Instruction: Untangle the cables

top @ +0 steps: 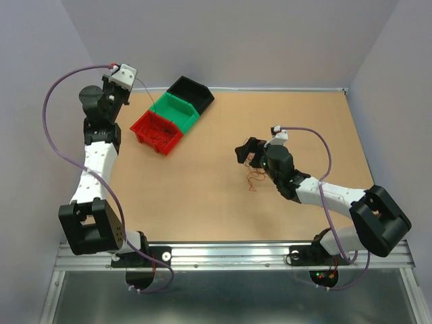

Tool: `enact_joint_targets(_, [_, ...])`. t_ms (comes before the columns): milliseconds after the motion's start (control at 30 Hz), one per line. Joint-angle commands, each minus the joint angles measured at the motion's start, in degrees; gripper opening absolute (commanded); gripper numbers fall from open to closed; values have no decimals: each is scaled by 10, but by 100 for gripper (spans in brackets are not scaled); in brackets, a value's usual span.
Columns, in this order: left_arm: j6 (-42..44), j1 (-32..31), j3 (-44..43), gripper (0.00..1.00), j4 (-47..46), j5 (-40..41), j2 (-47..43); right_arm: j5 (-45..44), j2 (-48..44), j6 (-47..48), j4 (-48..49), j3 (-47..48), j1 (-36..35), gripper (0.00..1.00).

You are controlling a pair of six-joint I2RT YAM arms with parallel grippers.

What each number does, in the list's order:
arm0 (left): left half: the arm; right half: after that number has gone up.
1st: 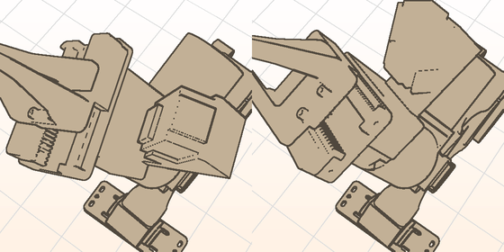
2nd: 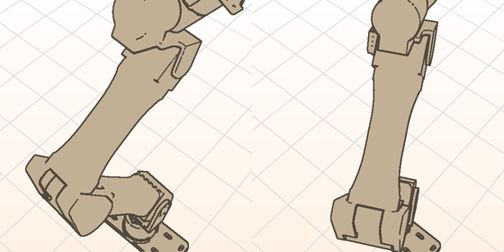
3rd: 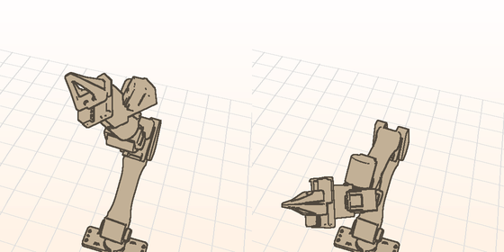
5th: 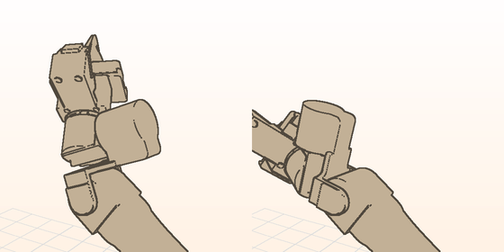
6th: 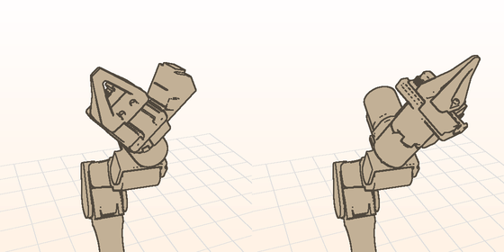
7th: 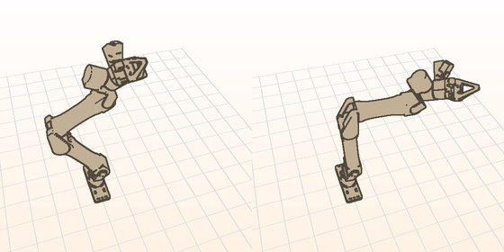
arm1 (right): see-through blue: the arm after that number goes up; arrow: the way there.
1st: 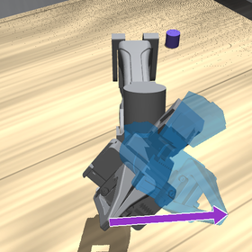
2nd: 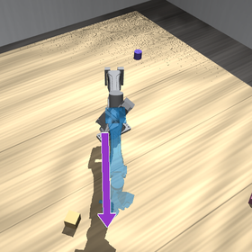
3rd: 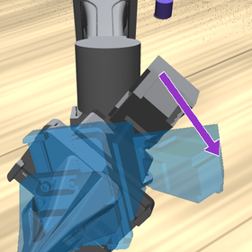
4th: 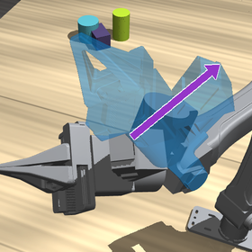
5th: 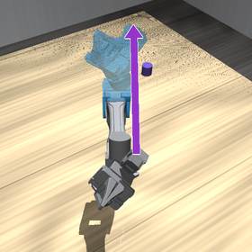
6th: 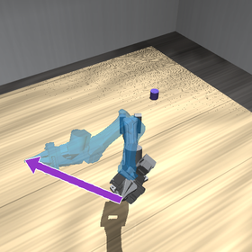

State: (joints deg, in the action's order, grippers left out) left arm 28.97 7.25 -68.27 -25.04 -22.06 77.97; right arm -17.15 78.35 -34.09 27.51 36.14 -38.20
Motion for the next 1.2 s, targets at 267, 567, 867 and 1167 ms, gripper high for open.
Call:
enact_joint_targets(267, [144,-49,-16,0,103,53,76,14,-5,9,34,-6,0,100])
enact_joint_targets(567, [171,-71,-92,0,234,112,190,19,-7,9,34,-6,1,100])
enact_joint_targets(867, [174,-71,-90,0,228,234,229,19,-10,9,34,-7,0,100])
enact_joint_targets(1167, [248,-101,-15,0,183,326,175,26,0,10,34,-4,0,100])
